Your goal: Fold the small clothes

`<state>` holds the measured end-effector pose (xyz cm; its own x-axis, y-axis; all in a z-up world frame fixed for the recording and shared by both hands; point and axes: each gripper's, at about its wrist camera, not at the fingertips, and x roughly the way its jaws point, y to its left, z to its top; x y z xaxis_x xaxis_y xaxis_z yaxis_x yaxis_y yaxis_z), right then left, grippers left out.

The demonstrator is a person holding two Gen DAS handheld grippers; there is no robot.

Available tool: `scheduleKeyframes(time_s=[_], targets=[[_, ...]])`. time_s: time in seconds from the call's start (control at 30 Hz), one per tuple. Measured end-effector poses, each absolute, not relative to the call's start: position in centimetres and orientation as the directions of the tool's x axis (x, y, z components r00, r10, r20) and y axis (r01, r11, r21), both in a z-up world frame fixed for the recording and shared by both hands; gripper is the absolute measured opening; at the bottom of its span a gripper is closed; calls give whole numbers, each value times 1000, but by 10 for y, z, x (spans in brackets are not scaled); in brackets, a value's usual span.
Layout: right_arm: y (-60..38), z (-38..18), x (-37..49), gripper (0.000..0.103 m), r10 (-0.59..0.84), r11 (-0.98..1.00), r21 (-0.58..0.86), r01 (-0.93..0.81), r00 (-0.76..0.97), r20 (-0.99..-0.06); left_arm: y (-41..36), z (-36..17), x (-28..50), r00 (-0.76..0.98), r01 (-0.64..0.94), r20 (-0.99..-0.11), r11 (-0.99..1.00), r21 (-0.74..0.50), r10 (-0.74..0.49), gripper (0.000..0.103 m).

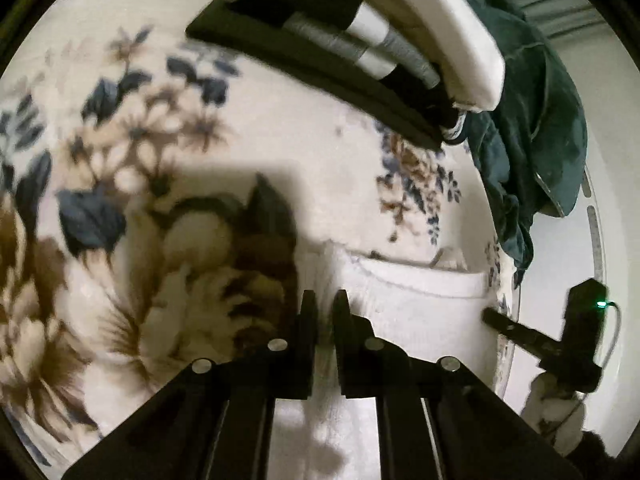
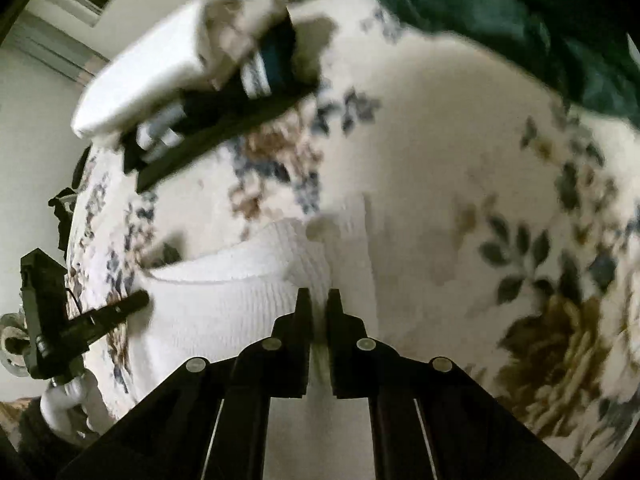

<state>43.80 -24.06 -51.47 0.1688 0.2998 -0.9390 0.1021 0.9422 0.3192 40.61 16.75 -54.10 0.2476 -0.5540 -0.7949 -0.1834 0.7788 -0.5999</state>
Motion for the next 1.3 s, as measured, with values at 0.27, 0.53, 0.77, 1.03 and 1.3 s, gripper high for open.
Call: scheduleKeyframes(time_s=[0.27, 0.53, 0.77, 1.03, 1.3], targets=[[-270, -491, 366, 55, 474, 854, 487, 183, 112, -874, 165, -516, 312, 249, -231, -736, 700, -676, -629, 77], [-263, -540, 275, 38, 537, 819, 511, 263, -35, -843, 127, -557, 243, 208, -324, -713, 640, -696, -670, 12], [-273, -523, 270, 12, 478, 835, 475, 278, 63, -876, 160, -555, 244, 266, -380, -690, 585, -717, -673, 11], [-260, -528, 287, 55, 526, 824, 520, 227, 35, -850, 154, -560, 258, 294, -373, -607, 496, -784, -738, 79], [-272, -553, 307, 24, 685, 685, 680, 262, 86, -723, 127, -588, 268, 447, -345, -217, 57, -937, -868, 18]])
